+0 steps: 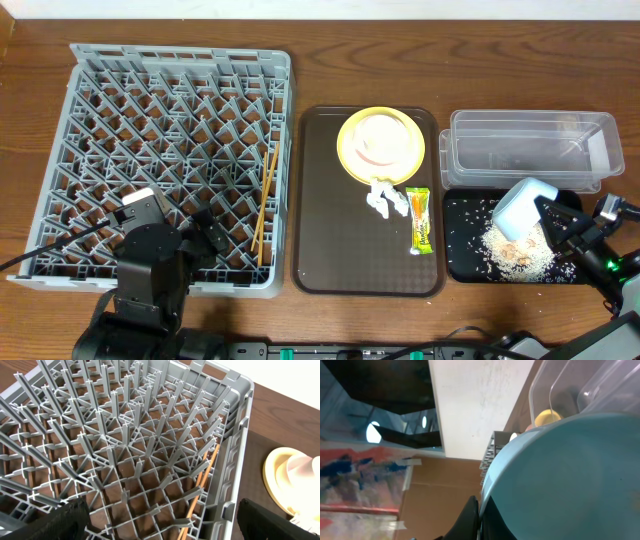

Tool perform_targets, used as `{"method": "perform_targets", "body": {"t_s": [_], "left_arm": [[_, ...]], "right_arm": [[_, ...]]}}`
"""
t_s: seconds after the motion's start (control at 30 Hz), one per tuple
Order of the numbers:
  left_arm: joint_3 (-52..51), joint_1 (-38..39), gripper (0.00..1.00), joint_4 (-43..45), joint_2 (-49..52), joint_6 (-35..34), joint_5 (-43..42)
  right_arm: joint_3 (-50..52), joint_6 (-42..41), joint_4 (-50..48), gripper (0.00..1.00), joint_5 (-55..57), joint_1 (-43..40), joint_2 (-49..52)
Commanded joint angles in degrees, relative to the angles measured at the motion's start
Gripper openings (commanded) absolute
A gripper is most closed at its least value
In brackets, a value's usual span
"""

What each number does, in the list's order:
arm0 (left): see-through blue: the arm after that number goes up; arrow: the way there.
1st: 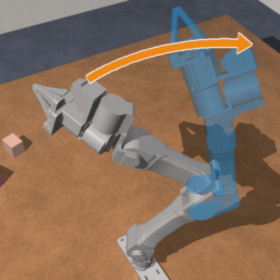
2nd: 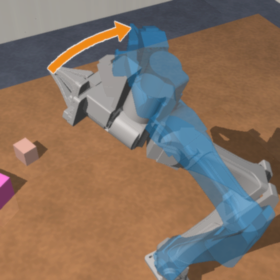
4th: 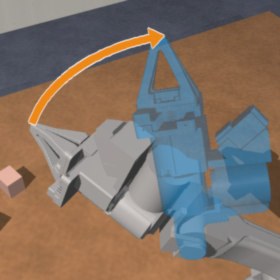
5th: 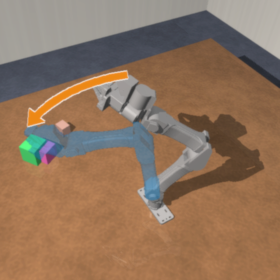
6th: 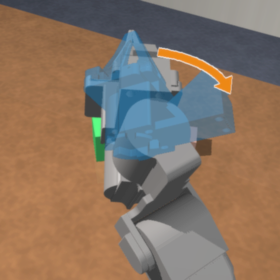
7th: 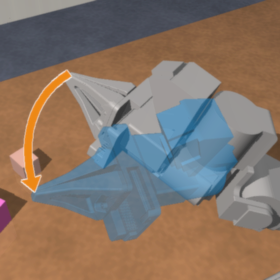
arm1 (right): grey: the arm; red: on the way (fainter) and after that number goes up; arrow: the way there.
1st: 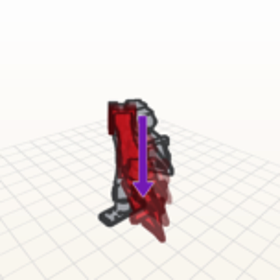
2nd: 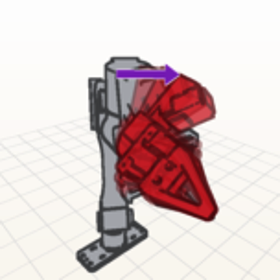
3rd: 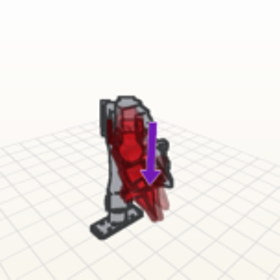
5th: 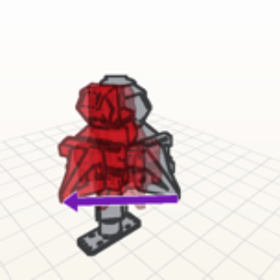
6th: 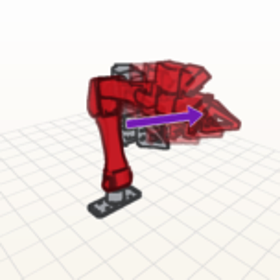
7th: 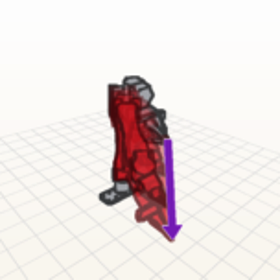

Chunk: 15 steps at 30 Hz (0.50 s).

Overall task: Sort waste into correct bins and load items into the dishwasher
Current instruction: 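Tip the bowl over the black tray and pour out the rice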

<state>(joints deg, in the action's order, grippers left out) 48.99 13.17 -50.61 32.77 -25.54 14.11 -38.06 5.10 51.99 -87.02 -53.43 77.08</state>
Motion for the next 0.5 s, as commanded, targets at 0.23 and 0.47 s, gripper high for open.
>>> {"method": "perform_targets", "body": {"t_s": [0.23, 0.47], "left_arm": [[0.5, -0.3, 0.95, 0.0, -0.2, -0.1, 0.7], [0.5, -0.3, 0.96, 0.0, -0.2, -0.1, 0.7]], "right_arm": [[0.2, -3.3, 1.6, 0.01, -2.3, -0.8, -0.7], [0.2, -3.3, 2.0, 0.01, -2.3, -0.8, -0.7]]}}
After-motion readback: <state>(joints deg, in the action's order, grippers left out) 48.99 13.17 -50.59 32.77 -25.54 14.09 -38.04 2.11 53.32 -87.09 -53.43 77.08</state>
